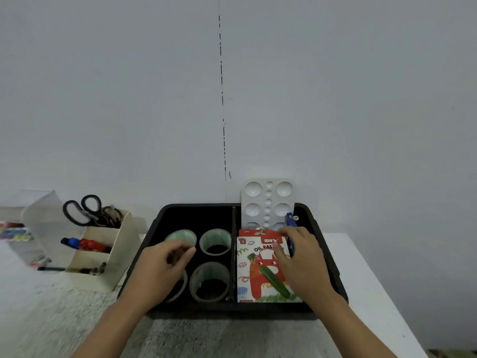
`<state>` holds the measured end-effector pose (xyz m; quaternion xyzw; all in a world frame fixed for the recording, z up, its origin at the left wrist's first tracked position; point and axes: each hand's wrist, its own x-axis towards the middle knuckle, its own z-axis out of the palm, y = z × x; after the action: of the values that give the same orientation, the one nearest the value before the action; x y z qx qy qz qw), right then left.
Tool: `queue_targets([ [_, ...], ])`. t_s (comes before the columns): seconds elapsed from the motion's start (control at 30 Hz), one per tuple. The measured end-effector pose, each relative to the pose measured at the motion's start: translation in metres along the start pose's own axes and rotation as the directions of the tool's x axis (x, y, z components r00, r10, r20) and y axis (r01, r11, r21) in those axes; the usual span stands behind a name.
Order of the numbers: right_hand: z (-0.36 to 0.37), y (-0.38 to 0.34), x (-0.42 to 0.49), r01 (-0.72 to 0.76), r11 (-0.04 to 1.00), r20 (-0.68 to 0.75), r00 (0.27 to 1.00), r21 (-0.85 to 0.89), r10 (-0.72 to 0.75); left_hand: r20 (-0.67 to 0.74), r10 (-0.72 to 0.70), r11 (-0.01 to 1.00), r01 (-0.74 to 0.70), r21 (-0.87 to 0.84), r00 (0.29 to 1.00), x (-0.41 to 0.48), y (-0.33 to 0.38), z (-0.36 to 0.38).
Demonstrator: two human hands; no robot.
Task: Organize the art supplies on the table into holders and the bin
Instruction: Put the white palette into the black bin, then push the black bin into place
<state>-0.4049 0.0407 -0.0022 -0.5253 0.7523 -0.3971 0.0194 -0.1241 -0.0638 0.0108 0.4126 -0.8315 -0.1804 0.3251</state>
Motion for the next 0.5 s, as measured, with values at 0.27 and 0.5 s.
queue_targets([
  [0.27, 0.034, -0.046, -0.058, 0.128, 0.984, 0.167, 0.980, -0.121, -0.107, 0.125, 0.117, 0.972, -0.139, 0.191, 0.985, -0.063, -0.051, -0.033],
  [0.5, 0.044, -0.057, -0.067, 0.149, 0.954, 0.147, 0.983, -0.261, -0.114, 0.126, 0.158, 0.978, -0.172, 0.115, 0.979, -0.072, -0.072, -0.041],
])
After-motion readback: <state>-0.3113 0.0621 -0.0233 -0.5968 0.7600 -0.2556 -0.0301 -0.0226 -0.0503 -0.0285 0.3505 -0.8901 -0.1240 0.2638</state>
